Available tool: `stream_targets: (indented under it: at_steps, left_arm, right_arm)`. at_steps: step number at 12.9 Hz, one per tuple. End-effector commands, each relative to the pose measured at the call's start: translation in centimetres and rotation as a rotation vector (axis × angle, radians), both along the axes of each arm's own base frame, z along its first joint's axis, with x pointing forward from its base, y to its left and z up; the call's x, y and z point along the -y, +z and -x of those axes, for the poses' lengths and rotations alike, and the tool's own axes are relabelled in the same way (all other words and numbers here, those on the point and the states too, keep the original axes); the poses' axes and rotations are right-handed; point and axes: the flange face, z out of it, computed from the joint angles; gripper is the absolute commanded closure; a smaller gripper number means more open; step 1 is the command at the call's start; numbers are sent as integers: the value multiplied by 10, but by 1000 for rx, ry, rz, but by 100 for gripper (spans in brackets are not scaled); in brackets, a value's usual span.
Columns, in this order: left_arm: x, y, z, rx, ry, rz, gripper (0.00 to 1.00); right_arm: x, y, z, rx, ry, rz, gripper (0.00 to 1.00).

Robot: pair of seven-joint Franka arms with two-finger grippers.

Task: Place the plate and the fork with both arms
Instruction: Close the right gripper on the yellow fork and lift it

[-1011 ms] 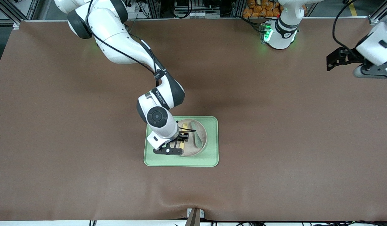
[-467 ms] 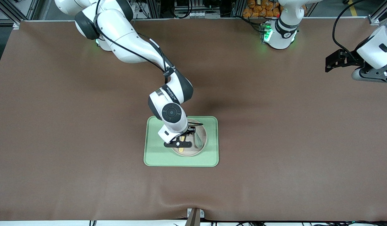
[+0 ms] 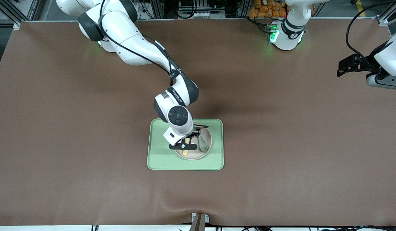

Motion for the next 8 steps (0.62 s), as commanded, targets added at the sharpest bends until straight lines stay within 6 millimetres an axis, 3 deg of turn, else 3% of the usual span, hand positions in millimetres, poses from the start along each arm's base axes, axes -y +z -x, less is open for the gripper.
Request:
stream_targets:
  at_steps: [1,4,7,8]
  left_arm:
    - [5,5,4,-19,31,1,0]
    - [6,4,4,-23,60,-7,0]
    - [24,1,7,-22,20,-66,0]
    - [27,2,8,-20,21,-70,0]
  right_arm:
    - [-7,0,6,11,-9,20,50]
    - [-7,-3,10,-6,-5,34,53]
    - [-4,-7,11,-9,6,56,81]
    - [-3,-8,13,-16,11,69,86]
